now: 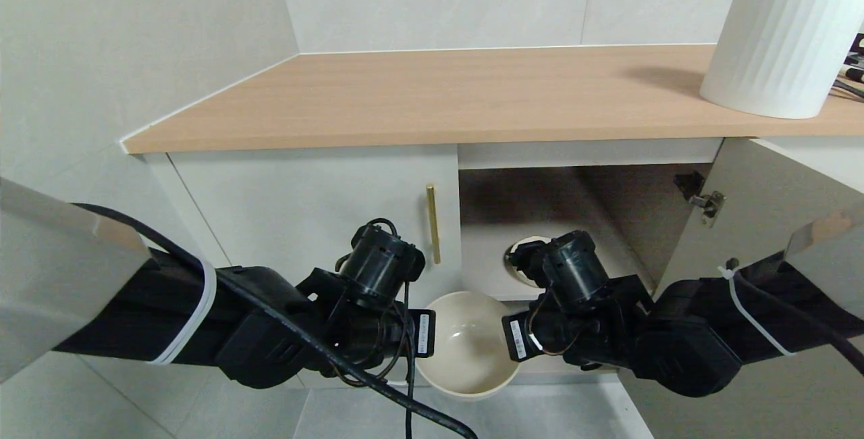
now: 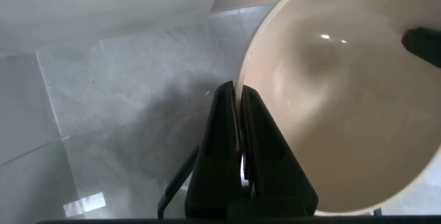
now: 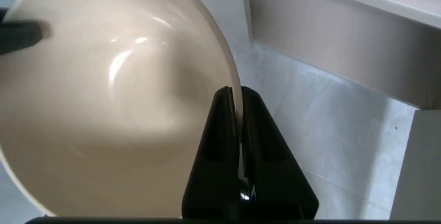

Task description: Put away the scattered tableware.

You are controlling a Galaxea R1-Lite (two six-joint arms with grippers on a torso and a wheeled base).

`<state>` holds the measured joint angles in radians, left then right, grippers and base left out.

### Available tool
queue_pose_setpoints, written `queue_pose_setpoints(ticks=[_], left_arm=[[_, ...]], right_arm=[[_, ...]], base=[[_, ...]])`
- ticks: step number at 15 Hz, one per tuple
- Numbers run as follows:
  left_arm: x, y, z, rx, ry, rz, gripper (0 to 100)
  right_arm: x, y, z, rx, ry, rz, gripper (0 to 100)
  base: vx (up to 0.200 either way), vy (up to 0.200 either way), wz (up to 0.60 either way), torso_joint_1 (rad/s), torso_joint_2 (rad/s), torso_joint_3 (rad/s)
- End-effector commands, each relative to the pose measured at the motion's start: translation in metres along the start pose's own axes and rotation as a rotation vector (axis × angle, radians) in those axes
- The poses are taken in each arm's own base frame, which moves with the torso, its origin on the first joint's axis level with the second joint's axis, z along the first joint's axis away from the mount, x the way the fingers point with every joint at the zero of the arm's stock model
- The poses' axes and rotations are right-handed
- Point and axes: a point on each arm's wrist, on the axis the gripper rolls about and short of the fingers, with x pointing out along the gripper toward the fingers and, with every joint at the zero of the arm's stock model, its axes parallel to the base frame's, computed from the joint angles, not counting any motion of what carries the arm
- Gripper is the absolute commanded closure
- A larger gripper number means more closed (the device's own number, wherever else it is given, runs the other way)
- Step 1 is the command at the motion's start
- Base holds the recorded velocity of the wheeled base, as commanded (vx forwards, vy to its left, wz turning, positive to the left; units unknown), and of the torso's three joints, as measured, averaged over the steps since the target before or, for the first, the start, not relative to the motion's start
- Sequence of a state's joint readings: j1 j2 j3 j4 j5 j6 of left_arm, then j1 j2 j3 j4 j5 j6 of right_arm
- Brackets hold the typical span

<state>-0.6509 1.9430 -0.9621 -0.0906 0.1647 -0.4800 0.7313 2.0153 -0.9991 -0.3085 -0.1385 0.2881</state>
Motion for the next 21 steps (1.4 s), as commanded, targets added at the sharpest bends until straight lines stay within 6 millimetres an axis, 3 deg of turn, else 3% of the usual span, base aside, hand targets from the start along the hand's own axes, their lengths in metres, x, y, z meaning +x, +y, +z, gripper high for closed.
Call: queue_pose_setpoints(ticks=[1,7,8,16,19,21], left_arm=[[0.0,0.0,0.0,0.0,0.0,0.005,100],[-0.002,0.0,0.001,-0.003,-0.007,-0.001,100],[-0.002,0.0,0.001,-0.003,-0.006,0.0,0],[-0.002,0.0,0.001,-0.003,-0.008,-0.001,0],[-0.004,0.0,0.002,-0.004,-0.014,-0.003,0],[-0.004,0.0,0.002,-0.004,-0.014,-0.003,0]], right_arm=[[-0.001,0.0,0.0,-0.001,-0.001,-0.001,100],[-0.001,0.0,0.0,-0.001,-0.001,-0.001,100],[0.0,0.0,0.0,-0.002,0.001,-0.001,100],[0.001,-0.001,-0.003,-0.013,0.018,-0.006,100],[0.005,-0.011,-0.004,-0.024,0.044,-0.036,100],[0.015,-0.03,-0.001,0.008,0.052,-0.08,100]], base=[[0.0,0.0,0.0,0.0,0.0,0.0],[0.0,0.0,0.0,0.0,0.0,0.0],[0.0,0.0,0.0,0.0,0.0,0.0],[0.0,0.0,0.0,0.0,0.0,0.0],[0.0,0.0,0.0,0.0,0.0,0.0],[0.0,0.0,0.0,0.0,0.0,0.0]])
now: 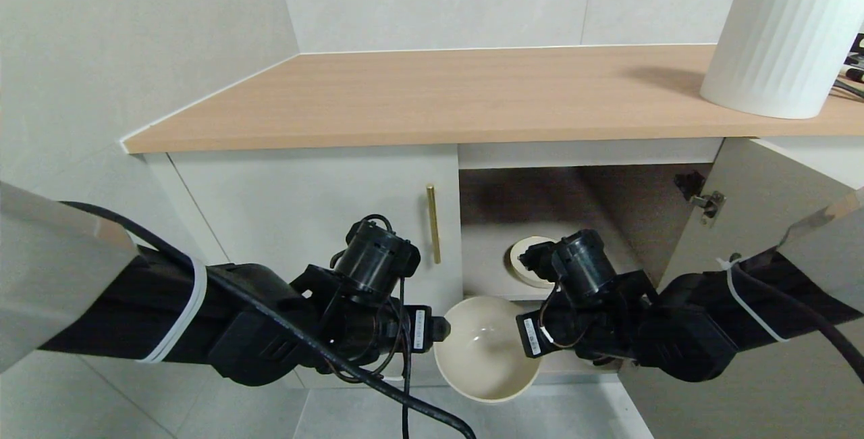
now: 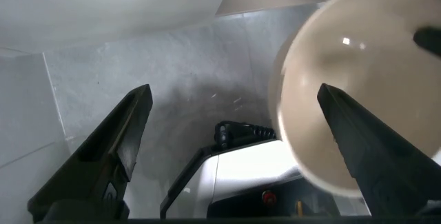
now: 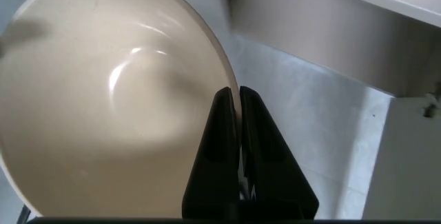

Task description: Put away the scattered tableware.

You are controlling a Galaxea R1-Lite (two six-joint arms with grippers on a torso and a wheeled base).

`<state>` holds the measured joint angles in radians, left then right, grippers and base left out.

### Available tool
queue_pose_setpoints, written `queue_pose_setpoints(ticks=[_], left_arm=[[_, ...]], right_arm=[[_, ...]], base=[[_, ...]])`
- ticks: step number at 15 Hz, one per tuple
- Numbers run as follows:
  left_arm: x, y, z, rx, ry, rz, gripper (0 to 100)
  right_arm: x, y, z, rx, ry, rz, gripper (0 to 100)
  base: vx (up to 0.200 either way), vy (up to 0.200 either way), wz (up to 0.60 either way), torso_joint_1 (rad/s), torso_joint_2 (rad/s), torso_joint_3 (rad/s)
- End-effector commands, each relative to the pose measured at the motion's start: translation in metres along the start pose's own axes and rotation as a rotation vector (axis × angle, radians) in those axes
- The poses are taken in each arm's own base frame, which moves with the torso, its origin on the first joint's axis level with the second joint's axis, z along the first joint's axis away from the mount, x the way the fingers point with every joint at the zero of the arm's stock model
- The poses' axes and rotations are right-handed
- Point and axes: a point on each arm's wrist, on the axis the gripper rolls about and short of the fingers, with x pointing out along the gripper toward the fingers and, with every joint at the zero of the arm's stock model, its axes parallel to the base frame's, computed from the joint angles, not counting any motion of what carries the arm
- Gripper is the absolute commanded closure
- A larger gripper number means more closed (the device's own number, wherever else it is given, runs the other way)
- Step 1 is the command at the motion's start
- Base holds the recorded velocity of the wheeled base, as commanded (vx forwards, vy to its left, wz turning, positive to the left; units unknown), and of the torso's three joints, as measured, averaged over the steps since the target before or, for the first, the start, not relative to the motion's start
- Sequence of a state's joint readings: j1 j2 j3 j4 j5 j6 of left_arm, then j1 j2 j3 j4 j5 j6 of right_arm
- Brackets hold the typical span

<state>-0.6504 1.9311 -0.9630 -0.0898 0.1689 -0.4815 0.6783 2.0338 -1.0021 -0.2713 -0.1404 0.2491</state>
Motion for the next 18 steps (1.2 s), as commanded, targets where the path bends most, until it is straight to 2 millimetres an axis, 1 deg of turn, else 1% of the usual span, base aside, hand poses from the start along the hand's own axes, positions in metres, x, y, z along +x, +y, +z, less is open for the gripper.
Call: queue_pose_setpoints(ticks=[1,2,3,5,8,9,11,13,18], left_arm=[[-0.001,0.0,0.0,-0.001,-0.002,-0.001,0],[-0.001,0.0,0.001,-0.001,-0.003,-0.002,0],[-0.002,0.0,0.001,-0.001,-0.006,-0.003,0],[-0.005,0.0,0.002,-0.004,-0.014,-0.007,0],[-0.004,0.0,0.002,-0.002,-0.011,-0.006,0],[-0.005,0.0,0.002,-0.003,-0.013,-0.007,0],[-0.005,0.0,0.002,-0.003,-0.013,-0.007,0],[-0.004,0.0,0.001,-0.002,-0.01,-0.005,0],[-0.003,0.0,0.001,-0.002,-0.007,-0.004,0]], right_arm=[[0.014,-0.018,0.003,0.036,0.009,-0.042,100],[0.021,-0.029,0.005,0.063,0.005,-0.065,100],[0.025,-0.035,0.008,0.082,-0.002,-0.078,100],[0.032,-0.051,0.02,0.19,-0.041,-0.109,100],[0.032,-0.059,0.04,0.336,-0.12,-0.129,100],[0.033,-0.061,0.043,0.355,-0.135,-0.142,100],[0.042,-0.069,0.054,0.438,-0.189,-0.196,100],[0.049,-0.078,0.06,0.489,-0.215,-0.224,100],[0.062,-0.098,0.066,0.527,-0.254,-0.315,100]], base=[[0.0,0.0,0.0,0.0,0.0,0.0],[0.0,0.0,0.0,0.0,0.0,0.0],[0.0,0.0,0.0,0.0,0.0,0.0],[0.0,0.0,0.0,0.0,0.0,0.0],[0.0,0.0,0.0,0.0,0.0,0.0],[0.0,0.0,0.0,0.0,0.0,0.0],[0.0,0.0,0.0,0.0,0.0,0.0],[0.0,0.0,0.0,0.0,0.0,0.0],[0.0,0.0,0.0,0.0,0.0,0.0]])
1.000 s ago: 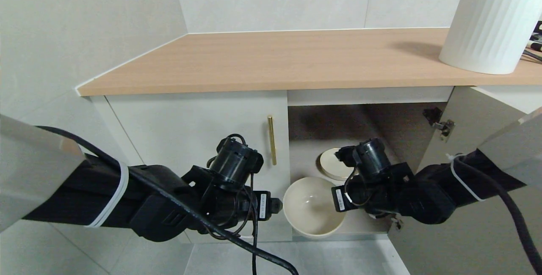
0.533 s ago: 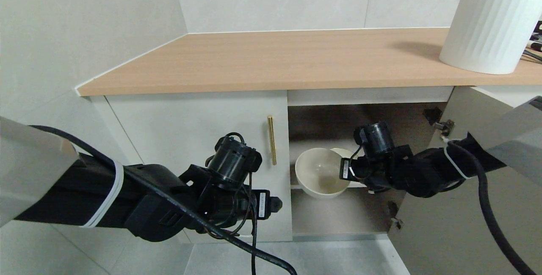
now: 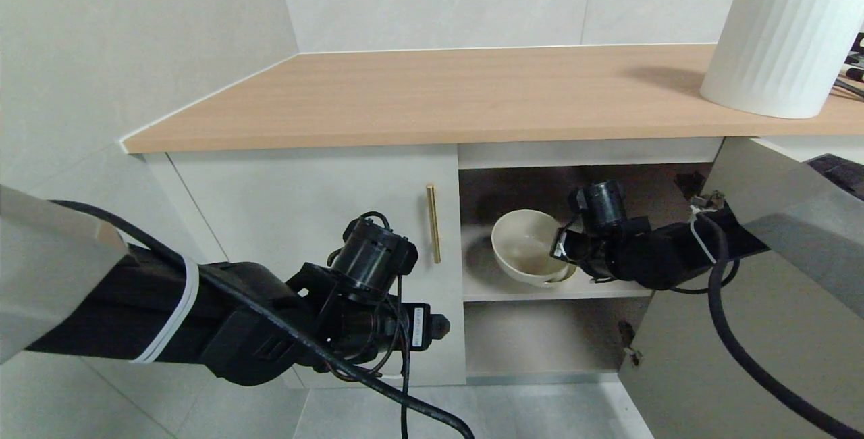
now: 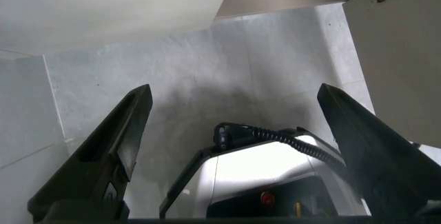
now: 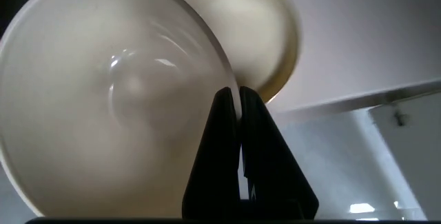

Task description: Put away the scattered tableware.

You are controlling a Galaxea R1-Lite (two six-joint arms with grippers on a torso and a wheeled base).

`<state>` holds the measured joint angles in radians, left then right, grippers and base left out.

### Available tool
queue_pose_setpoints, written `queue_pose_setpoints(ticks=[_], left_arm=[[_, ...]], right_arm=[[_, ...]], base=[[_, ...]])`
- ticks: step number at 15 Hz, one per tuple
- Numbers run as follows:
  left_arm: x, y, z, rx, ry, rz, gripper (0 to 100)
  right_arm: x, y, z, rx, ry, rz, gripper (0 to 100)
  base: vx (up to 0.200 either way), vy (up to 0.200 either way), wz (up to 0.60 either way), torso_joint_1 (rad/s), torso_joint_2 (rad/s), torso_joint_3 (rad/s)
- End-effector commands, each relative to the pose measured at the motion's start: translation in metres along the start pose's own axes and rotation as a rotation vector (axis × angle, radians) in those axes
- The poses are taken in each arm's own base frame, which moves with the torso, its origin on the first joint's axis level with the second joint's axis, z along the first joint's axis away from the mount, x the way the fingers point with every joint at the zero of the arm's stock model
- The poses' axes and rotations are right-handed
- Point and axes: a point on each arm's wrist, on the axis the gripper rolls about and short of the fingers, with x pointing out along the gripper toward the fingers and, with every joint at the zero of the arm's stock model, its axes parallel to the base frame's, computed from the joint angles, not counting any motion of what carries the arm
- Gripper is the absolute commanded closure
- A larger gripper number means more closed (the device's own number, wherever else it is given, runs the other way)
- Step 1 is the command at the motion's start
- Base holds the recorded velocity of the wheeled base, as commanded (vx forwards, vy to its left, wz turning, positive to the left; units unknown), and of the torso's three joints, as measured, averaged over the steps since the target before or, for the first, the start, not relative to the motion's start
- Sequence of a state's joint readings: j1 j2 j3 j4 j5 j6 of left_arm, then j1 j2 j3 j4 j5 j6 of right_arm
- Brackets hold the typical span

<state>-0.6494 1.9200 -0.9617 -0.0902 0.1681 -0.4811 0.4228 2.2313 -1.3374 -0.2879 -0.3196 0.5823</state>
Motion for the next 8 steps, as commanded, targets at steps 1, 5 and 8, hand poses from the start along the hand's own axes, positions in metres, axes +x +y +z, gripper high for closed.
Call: queue_pose_setpoints(ticks=[1,5,8], left_arm=[[0.001,0.0,0.0,0.0,0.001,0.001,0],[0.001,0.0,0.0,-0.001,0.001,0.002,0],[0.002,0.0,0.0,0.0,0.002,0.002,0]], right_arm=[[0.009,-0.003,-0.002,0.003,0.0,-0.017,100],[0.026,-0.01,0.006,0.04,-0.04,-0.067,100],[0.035,-0.018,0.006,0.047,-0.04,-0.097,100]], base=[[0.0,0.0,0.0,0.0,0.0,0.0],[0.0,0.0,0.0,0.0,0.0,0.0],[0.0,0.0,0.0,0.0,0.0,0.0]])
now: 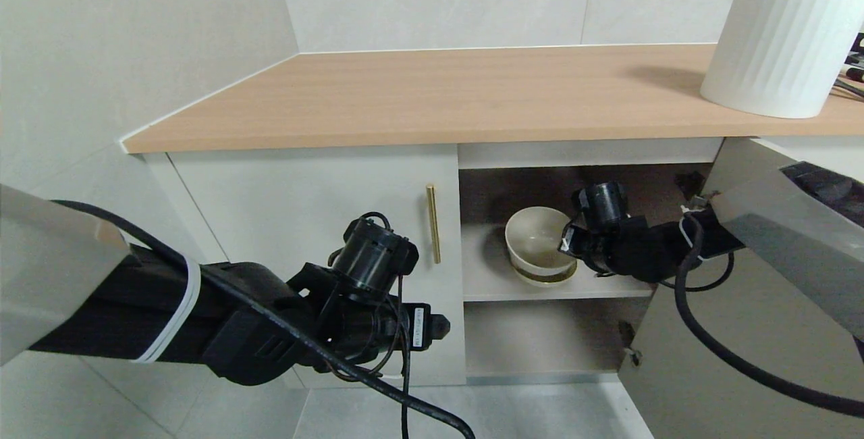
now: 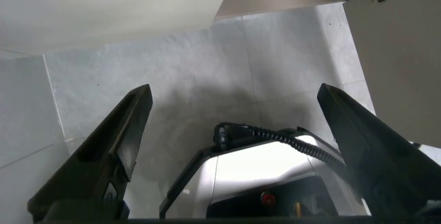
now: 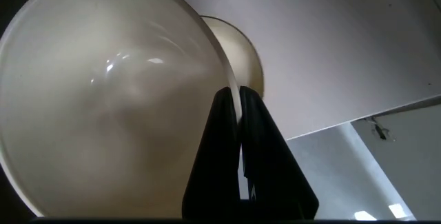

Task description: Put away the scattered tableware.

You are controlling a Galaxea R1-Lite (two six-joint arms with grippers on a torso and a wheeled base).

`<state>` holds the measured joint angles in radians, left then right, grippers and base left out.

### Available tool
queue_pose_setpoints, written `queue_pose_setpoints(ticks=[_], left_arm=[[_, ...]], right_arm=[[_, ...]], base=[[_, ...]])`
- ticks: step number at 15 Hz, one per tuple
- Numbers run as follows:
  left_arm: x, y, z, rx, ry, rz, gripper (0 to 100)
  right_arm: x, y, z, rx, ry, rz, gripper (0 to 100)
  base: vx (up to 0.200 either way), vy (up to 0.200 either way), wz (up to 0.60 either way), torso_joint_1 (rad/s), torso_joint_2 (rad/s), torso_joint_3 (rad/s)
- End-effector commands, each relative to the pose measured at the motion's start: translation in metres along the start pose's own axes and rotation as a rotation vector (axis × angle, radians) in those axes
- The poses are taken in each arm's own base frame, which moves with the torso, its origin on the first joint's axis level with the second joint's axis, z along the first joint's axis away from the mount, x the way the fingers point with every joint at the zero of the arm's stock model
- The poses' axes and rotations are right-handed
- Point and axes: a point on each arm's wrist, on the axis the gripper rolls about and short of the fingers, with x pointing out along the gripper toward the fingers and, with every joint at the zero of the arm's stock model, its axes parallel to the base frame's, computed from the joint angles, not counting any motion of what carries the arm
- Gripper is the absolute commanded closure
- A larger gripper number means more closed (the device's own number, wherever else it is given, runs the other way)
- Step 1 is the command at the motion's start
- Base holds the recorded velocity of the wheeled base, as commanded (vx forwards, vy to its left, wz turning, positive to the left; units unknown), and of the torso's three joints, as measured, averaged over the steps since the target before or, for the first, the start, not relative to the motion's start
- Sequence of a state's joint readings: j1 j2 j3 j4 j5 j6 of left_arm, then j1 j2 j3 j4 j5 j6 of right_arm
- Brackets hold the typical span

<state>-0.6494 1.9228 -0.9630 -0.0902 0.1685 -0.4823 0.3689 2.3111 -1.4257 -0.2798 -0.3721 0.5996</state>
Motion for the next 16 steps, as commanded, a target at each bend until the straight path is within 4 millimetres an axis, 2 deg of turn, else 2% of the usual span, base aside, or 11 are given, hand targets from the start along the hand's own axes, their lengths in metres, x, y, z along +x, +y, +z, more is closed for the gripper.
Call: queue_pose_setpoints(ticks=[1,7,16], left_arm=[[0.001,0.0,0.0,-0.001,0.001,0.001,0],[0.001,0.0,0.0,-0.002,0.001,0.001,0],[0.001,0.0,0.0,-0.003,0.0,0.001,0]], right_arm=[[0.008,-0.005,-0.002,0.004,0.003,-0.016,100],[0.024,-0.011,-0.003,0.012,0.0,-0.041,100],[0.029,-0.009,-0.008,0.006,0.005,-0.04,100]], base=[[0.0,0.0,0.0,0.0,0.0,0.0],[0.0,0.0,0.0,0.0,0.0,0.0],[0.0,0.0,0.0,0.0,0.0,0.0]])
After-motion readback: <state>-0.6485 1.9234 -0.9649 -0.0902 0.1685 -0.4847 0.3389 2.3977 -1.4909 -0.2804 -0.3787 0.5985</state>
